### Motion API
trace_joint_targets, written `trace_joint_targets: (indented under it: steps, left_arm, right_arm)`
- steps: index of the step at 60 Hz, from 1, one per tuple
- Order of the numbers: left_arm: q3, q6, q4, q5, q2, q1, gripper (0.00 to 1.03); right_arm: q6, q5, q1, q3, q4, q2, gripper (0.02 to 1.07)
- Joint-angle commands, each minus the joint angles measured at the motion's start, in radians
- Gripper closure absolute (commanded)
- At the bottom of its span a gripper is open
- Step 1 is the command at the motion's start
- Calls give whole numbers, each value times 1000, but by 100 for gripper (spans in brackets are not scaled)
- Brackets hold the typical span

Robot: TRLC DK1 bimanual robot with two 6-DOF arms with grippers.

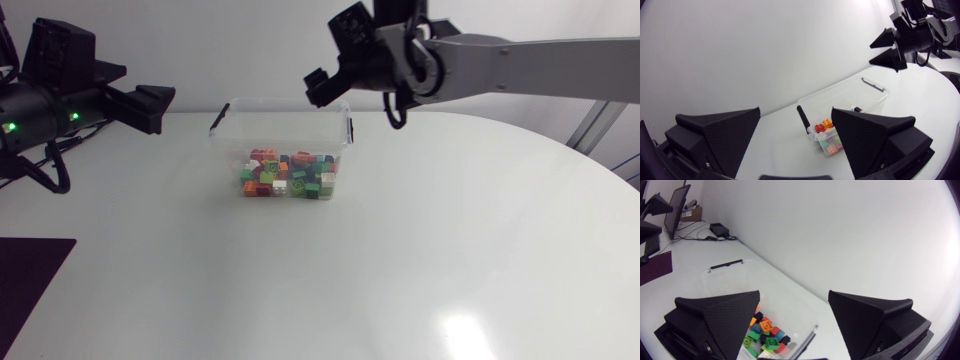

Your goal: Place the duplo bricks in the container

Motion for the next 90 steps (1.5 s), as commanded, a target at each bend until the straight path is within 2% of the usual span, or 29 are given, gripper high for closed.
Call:
trace_joint_targets:
  steps: [1, 13, 27, 47, 66, 78, 90]
  left_arm:
    - [-61, -21, 11, -5, -61, 15, 5]
    - [-144, -10, 11, -5, -138, 45, 5]
    - [-246, -1, 34, 0, -257, 91, 5]
    - [-359, -1, 26, 30, -422, 159, 5]
    - [-462, -21, 13, 32, -573, 160, 5]
    - [-523, -21, 8, 32, -656, 162, 5]
    - [-599, -91, -1, 1, -748, 145, 5]
  right_arm:
    - [-30, 33, -30, -107, 24, -105, 6]
    - [-39, 79, -85, -333, 72, -343, 6]
    - [-68, 181, -125, -558, 95, -596, 7]
    - [-81, 303, -148, -756, 56, -895, 7]
    - [-84, 362, -188, -885, -9, -1141, 7]
    - [-116, 362, -215, -980, -11, -1288, 7]
    - [-25, 279, -275, -1084, -20, -1389, 7]
